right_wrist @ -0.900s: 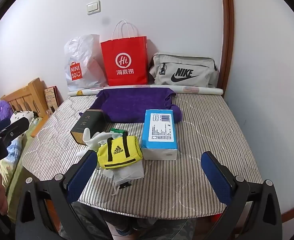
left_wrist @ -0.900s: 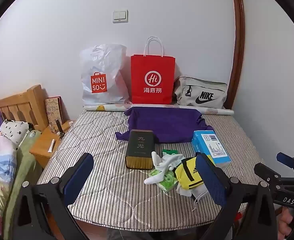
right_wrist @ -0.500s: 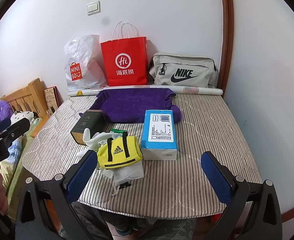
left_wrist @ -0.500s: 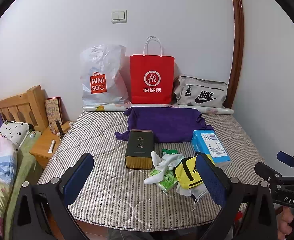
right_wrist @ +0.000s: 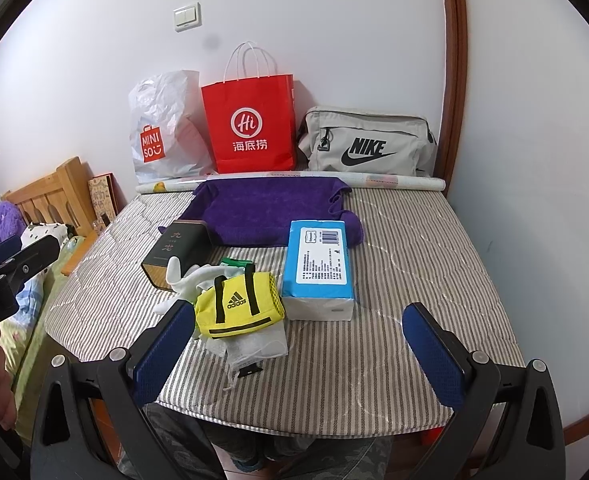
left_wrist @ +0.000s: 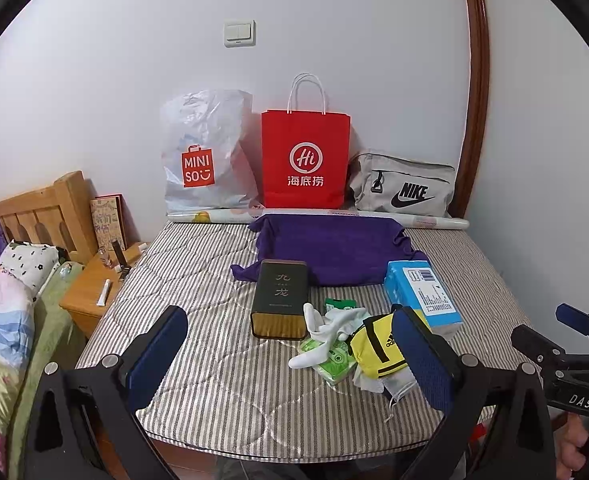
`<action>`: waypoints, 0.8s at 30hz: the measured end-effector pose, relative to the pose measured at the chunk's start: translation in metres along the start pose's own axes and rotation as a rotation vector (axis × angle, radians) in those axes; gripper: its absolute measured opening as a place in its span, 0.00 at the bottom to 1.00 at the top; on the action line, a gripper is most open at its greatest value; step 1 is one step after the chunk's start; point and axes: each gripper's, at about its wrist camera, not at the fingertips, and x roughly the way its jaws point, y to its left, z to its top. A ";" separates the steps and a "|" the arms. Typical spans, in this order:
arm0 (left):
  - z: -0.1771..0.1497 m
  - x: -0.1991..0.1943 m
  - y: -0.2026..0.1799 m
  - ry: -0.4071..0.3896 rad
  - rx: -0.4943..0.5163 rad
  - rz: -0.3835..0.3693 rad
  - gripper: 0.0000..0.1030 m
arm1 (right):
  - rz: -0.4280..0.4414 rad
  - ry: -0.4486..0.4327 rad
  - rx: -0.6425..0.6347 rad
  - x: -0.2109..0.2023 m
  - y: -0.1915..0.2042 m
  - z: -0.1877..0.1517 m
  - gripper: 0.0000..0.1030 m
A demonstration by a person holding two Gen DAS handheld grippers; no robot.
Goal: Organize soft objects
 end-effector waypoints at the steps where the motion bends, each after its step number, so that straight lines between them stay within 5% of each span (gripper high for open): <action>1: 0.000 0.000 0.000 0.000 0.001 0.001 1.00 | 0.001 0.000 0.000 0.000 0.000 0.000 0.99; 24: -0.003 0.025 -0.002 0.028 0.014 -0.012 1.00 | 0.026 0.005 -0.022 0.013 0.001 -0.007 0.99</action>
